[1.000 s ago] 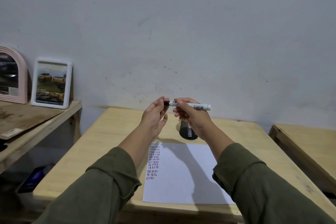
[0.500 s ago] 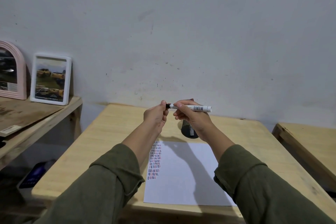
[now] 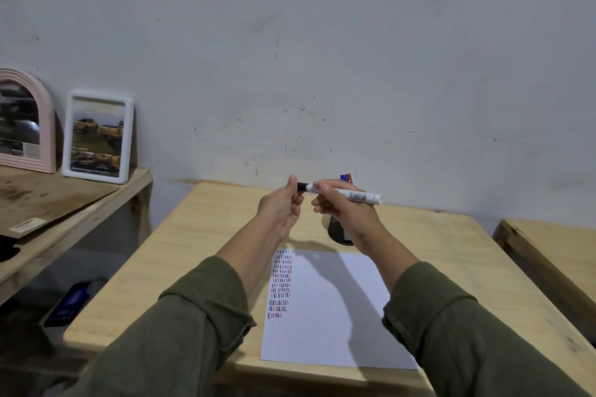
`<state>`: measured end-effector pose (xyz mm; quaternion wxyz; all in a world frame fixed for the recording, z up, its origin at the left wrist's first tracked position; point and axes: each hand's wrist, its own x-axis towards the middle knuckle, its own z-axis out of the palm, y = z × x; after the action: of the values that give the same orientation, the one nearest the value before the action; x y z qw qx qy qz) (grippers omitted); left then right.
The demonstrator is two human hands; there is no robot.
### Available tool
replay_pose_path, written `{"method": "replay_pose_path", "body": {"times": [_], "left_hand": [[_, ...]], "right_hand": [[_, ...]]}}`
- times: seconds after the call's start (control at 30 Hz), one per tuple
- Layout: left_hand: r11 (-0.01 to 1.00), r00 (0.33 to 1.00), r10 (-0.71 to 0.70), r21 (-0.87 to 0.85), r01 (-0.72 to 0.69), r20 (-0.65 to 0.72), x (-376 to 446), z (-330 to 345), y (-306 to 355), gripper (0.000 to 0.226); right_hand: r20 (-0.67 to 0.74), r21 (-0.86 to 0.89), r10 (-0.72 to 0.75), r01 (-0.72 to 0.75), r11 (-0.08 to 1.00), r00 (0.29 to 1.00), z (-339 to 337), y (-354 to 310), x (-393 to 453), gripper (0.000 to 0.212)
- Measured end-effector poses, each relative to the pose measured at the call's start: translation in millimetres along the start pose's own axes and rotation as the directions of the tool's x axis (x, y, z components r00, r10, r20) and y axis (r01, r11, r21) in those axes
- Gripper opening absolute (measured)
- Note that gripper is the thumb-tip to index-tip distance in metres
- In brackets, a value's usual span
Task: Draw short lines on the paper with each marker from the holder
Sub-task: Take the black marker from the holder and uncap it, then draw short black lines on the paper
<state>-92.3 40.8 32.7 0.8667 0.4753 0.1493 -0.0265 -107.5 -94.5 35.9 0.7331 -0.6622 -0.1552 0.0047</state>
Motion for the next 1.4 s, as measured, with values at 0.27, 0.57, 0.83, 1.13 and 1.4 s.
{"method": "replay_pose_path", "body": {"times": [0.27,0.57,0.83,1.13,1.4], "left_hand": [[0.989,0.99,0.107,-0.108,-0.097,0.094,0,4,-1,0.016],[0.991,0.966,0.13,0.041,-0.124,-0.224,8,-22,2,0.029],[0.808,0.884,0.42,0.528,-0.262,-0.204,-5,-77,-20,0.018],[0.653,0.891,0.424,0.736,-0.175,-0.165,3,-122,-50,0.058],[0.567,0.889,0.448,0.8,-0.197,-0.099,8,-125,-56,0.061]], "right_hand": [[0.004,0.128,0.004,-0.004,0.992,1.0,0,0,2,0.015],[0.026,0.019,0.005,-0.005,1.0,1.0,-1,5,-3,0.014],[0.018,0.063,0.061,-0.062,0.996,0.998,3,24,-9,0.013],[0.022,0.068,0.102,-0.104,0.992,0.995,16,40,-15,0.012],[0.011,0.056,0.134,-0.135,0.989,0.991,14,46,-17,0.013]]}}
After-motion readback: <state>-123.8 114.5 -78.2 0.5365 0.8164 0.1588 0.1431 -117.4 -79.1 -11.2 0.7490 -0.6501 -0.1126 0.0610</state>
